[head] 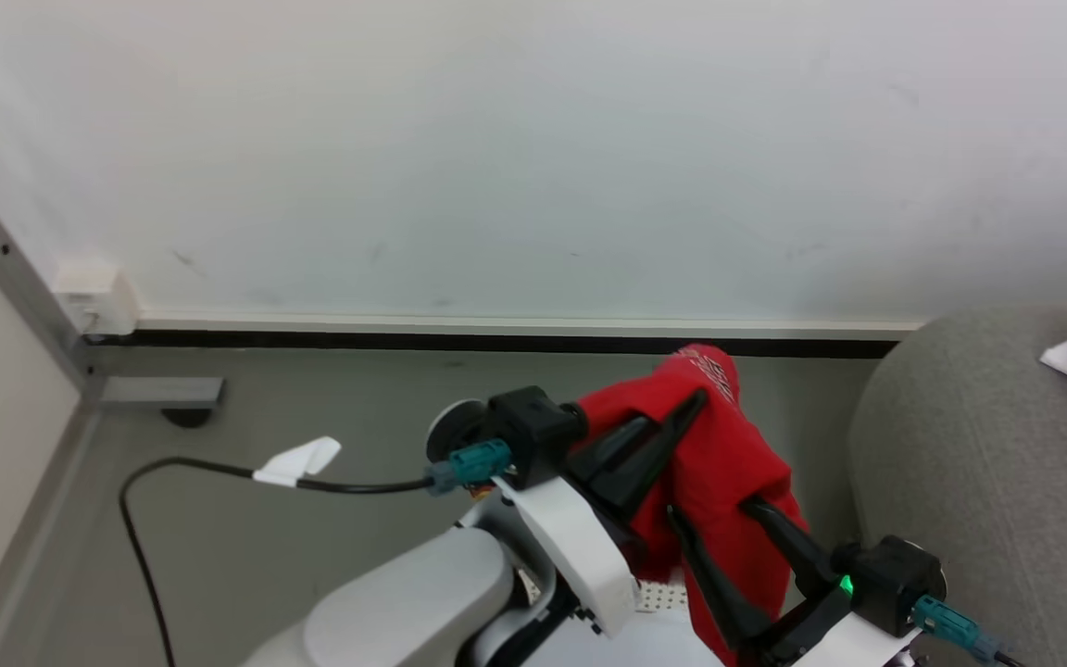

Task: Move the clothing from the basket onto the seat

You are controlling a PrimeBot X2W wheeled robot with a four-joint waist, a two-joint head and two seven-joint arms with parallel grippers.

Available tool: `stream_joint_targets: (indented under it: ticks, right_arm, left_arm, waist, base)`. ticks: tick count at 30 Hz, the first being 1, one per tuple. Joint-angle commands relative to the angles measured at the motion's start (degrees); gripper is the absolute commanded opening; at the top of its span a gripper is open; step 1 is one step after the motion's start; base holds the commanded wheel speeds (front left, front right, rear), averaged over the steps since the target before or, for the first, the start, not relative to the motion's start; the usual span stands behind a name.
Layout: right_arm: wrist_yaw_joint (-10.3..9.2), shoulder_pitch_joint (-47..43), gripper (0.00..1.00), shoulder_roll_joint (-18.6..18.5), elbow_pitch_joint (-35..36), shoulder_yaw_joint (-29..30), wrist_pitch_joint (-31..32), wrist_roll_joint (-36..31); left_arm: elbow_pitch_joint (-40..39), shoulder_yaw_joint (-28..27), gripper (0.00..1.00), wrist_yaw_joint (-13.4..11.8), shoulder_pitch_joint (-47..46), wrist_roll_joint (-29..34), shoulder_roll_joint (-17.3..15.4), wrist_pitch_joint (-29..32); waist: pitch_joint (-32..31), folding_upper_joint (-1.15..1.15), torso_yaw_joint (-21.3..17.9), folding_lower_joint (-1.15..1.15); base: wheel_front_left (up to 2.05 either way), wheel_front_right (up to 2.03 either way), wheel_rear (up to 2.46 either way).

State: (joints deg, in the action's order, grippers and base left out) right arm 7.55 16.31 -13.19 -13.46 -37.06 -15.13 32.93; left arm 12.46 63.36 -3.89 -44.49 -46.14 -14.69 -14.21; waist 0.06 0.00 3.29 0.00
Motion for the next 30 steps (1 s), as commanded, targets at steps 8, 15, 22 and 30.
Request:
stream_joint_targets:
  ticks: [8,15,22,30]
  right_arm:
    - [-0.13,1.4,1.0,0.4,-3.8,-1.2,0.0,0.1]
    - [-0.13,2.0,0.0,1.2,-5.4,-0.8,0.0,0.5]
    - [-0.13,1.8,0.0,1.3,-5.4,-0.4,0.0,1.0]
    - [-0.13,2.0,0.0,1.0,-5.0,-1.0,0.0,1.2]
  left_arm:
    - [0.6,3.1,0.0,1.9,1.4,1.0,3.2,0.2]
    - [0.7,3.9,0.0,2.2,1.8,0.5,3.6,0.4]
    - [0.8,3.9,0.0,1.9,2.2,0.1,3.2,0.3]
    - [0.9,3.6,0.0,1.7,2.7,-0.3,3.0,0.1]
  waist:
    - [-0.8,0.0,5.2,0.0]
    - [-1.1,0.0,6.4,0.0]
    - [-1.1,0.0,6.2,0.0]
    - [-1.0,0.0,4.9,0.0]
  base:
    - [0.0,0.0,0.0]
    - [0.0,0.0,0.0]
    - [0.0,0.0,0.0]
    - [0.0,0.0,0.0]
